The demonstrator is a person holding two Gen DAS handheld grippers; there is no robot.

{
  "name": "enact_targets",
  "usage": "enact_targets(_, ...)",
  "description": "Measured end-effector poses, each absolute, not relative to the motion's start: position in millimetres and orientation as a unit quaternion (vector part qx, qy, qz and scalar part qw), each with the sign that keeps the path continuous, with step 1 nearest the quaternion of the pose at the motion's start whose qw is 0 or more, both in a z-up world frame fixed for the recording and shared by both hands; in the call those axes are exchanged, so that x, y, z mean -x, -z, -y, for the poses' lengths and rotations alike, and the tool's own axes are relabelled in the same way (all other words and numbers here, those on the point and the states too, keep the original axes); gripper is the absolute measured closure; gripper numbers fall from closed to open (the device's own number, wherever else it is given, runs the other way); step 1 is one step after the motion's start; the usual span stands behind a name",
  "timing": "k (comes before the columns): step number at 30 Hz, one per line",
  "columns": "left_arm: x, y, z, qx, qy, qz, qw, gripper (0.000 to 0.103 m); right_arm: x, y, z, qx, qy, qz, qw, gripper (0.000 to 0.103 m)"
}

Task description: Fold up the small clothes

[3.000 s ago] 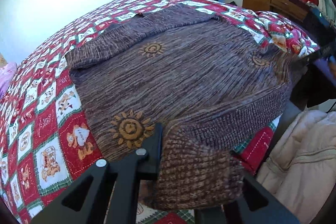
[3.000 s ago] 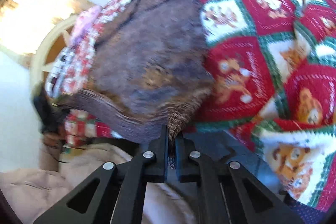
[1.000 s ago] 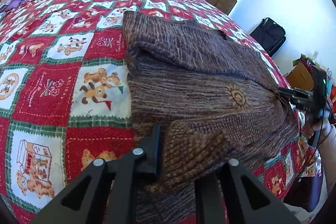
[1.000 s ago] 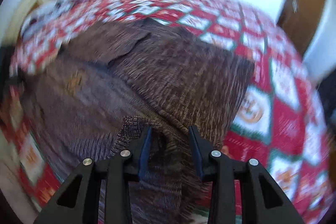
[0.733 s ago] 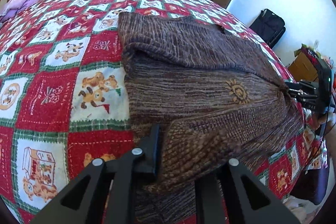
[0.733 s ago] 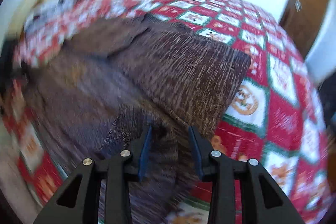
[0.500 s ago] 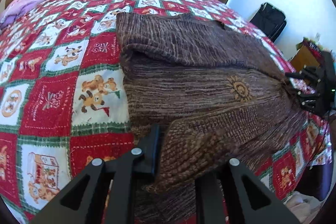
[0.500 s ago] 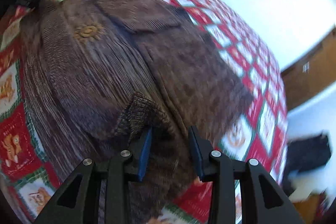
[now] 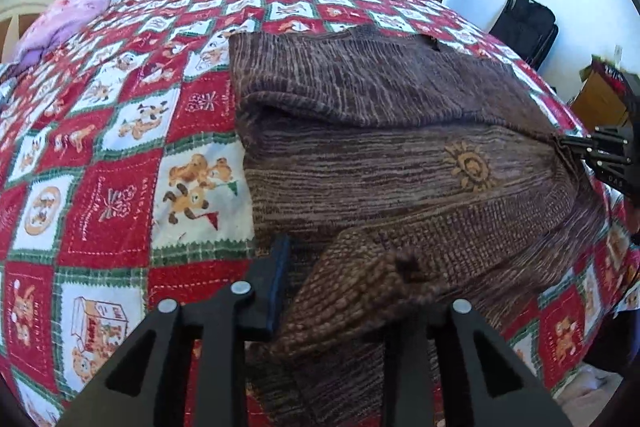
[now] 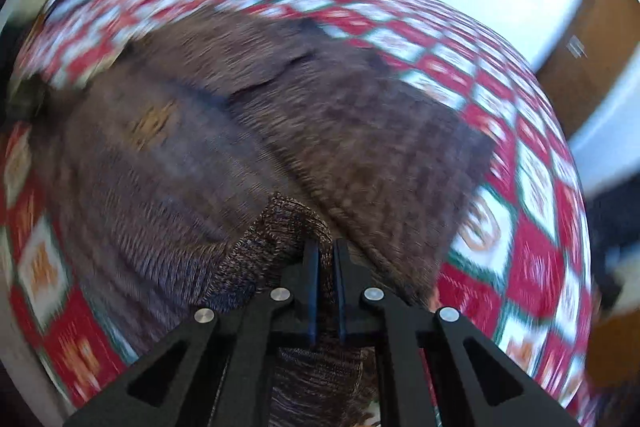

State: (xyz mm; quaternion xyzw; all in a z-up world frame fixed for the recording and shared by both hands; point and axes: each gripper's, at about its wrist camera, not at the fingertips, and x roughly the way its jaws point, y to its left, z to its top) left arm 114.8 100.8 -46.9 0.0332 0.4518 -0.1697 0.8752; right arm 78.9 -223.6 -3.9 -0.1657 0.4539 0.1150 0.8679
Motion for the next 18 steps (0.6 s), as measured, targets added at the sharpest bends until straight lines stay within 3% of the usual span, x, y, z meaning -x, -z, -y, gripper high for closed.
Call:
enact_targets(10, -113.7, 46.4, -101.3, -0.018, 0.163, -0.450, 0.878, 0.074, -70.0, -5.3, 221.8, 0.106, -0.039, -0.428, 0.897, 0.097)
enact_targets(12, -113.3, 45.8, -107.3, 0.010, 0.172, -0.449, 0.877, 0.078, -66.4, -9.3, 224.4, 0.099, -0.038, -0.423, 0.900, 0.097)
enact_targets(14, -111.4, 45.4, -109.6, 0.022, 0.183, -0.447, 0.875, 0.091, -62.1, -14.1, 226.6, 0.096, -0.034, -0.413, 0.905, 0.097)
enact_targets(18, -105.3, 37.8, -108.7, 0.027, 0.188, -0.428, 0.884, 0.093, -51.4, -26.0, 228.5, 0.090, -0.040, -0.387, 0.917, 0.097)
